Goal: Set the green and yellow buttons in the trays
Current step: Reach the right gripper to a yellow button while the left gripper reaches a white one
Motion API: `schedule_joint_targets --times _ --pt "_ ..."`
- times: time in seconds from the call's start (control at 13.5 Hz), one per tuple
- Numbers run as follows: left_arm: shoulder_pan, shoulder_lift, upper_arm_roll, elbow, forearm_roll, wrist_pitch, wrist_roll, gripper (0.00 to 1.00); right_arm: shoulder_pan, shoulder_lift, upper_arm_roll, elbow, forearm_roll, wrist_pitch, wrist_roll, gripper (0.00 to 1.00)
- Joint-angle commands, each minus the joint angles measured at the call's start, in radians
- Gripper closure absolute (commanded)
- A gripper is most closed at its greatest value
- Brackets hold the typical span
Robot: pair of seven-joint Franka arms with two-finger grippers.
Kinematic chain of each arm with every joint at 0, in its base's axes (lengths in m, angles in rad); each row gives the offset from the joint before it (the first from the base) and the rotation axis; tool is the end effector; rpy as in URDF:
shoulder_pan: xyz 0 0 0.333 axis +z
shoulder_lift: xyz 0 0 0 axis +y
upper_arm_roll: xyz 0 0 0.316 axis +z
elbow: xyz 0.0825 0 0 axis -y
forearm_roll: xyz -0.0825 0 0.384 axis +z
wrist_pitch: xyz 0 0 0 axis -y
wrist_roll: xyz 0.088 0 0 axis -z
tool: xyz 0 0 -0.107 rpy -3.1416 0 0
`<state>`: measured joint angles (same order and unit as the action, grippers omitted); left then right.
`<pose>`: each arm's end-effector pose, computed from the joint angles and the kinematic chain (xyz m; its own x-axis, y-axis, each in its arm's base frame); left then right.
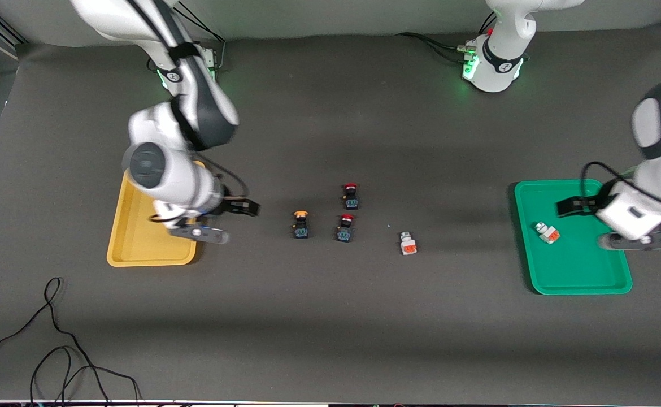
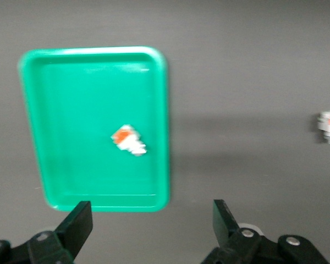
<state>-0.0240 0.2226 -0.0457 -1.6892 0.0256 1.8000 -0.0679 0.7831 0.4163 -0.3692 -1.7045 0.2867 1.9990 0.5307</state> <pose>0.6140 -0.0388 0.4563 0.9939 -0.0072 -0.1101 -0.0096 -0.9997 -0.0216 0.5773 0.2970 0.3570 0.9667 -0.2194 -0.1317 -0.2264 -0.9732 -0.0411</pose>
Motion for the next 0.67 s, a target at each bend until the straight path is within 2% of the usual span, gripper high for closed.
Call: schedule_joint_targets --times 0.0,0.22,0.59 --pt "-0.088 0.032 -0.020 0.016 -0.029 0.028 -0.140 0.02 0.039 0.162 -0.014 0.147 0.083 0.010 0.049 0.00" --pt "-0.230 0.070 -0.022 0.017 -0.032 0.064 -0.358 0.02 0.071 0.243 -0.013 0.144 0.092 0.125 0.051 0.00" --pt "-0.396 0.158 -0.028 0.016 -0.032 0.201 -0.659 0.02 0.091 0.335 0.009 0.146 0.115 0.239 0.049 0.00"
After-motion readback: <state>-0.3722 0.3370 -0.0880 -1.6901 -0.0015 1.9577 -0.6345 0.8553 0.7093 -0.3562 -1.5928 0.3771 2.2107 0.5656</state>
